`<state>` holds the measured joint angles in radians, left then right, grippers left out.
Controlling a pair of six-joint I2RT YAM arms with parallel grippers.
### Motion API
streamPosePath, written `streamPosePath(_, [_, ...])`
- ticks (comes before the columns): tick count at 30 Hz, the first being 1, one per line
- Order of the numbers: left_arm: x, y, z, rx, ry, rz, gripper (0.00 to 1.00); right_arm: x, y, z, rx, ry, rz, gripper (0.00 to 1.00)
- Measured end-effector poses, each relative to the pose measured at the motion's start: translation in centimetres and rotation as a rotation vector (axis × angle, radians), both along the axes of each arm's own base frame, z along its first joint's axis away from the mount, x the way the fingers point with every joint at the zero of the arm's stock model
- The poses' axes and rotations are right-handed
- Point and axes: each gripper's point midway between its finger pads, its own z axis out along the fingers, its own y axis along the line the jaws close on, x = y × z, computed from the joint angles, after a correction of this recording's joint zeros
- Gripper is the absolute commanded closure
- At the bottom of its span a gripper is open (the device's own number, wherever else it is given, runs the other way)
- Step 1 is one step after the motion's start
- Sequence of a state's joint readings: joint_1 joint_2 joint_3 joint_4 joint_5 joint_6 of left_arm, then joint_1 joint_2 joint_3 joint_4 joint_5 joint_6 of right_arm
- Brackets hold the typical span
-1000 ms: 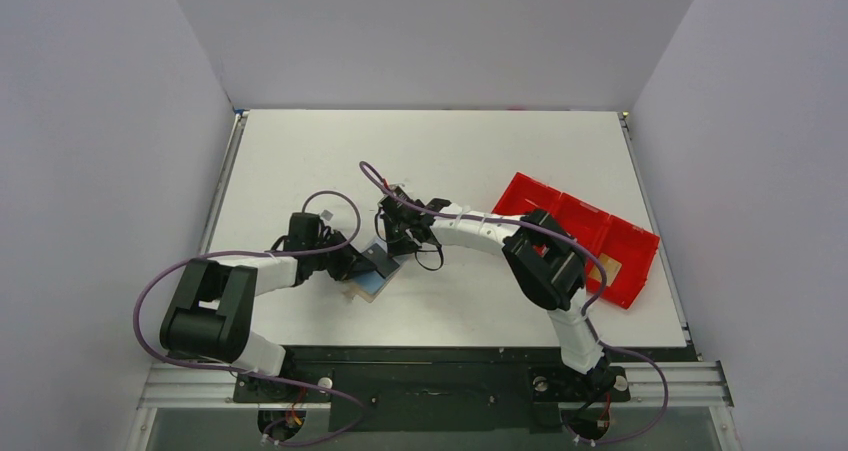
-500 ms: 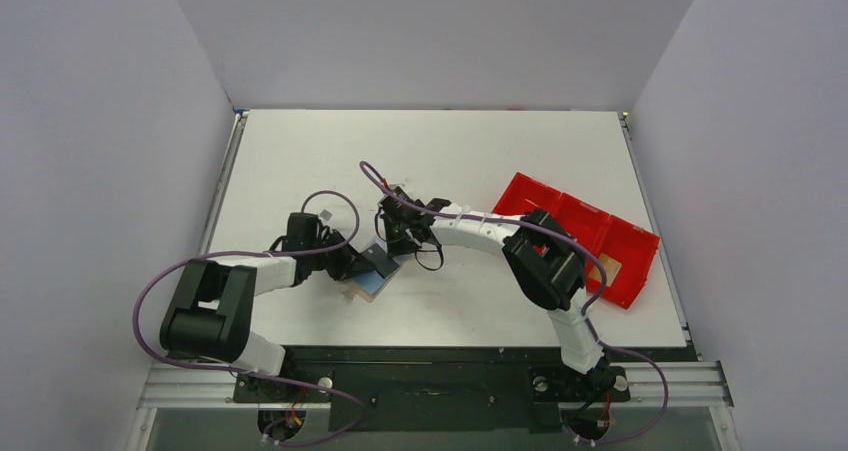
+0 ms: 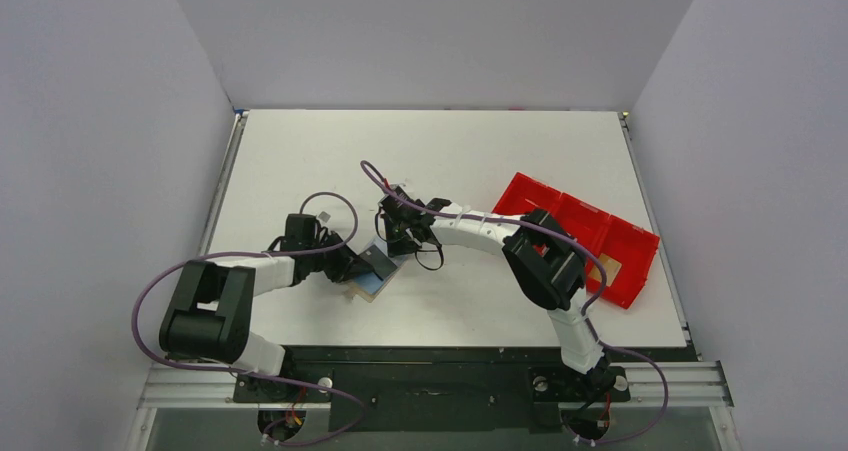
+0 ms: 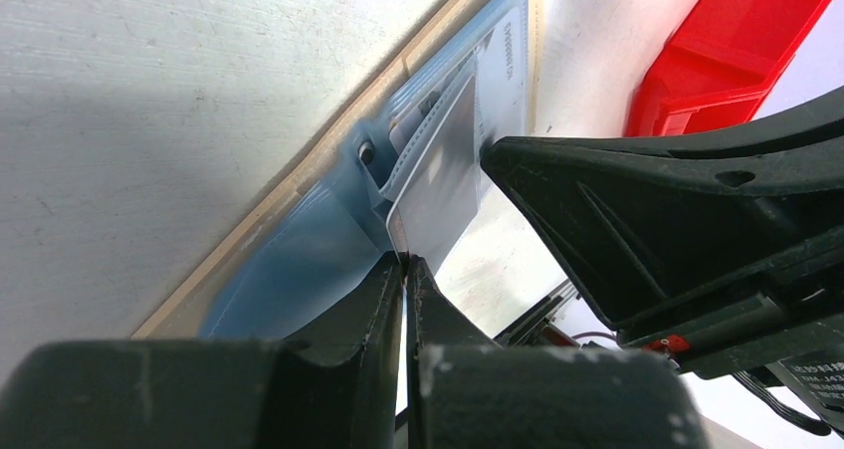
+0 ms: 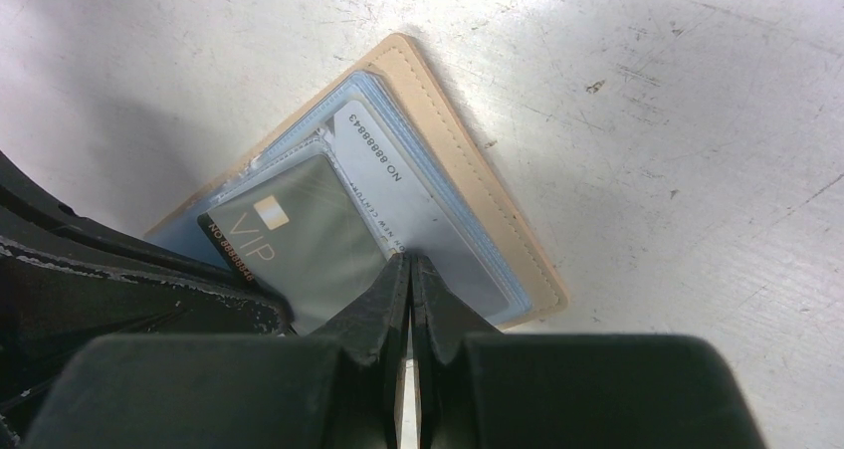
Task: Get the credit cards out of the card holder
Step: Remove the credit card from the card holder.
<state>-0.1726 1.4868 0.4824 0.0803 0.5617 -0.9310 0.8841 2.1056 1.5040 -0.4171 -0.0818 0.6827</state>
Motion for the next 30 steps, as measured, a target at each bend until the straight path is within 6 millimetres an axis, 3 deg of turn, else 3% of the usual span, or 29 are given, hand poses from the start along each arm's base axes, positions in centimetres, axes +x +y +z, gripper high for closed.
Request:
streamPosePath(27, [-0.8,1.5,-0.1,0.038,0.013,0.021,1.0,0.1,0.3,0.0,0.004,0.003,-0.001,1.0])
streamPosePath(30, [-0.9,1.6,-0.1,0.047,0.008,0.019,0.95,0.1,0.3,-0.1,0.004,0.003,-0.001,1.0])
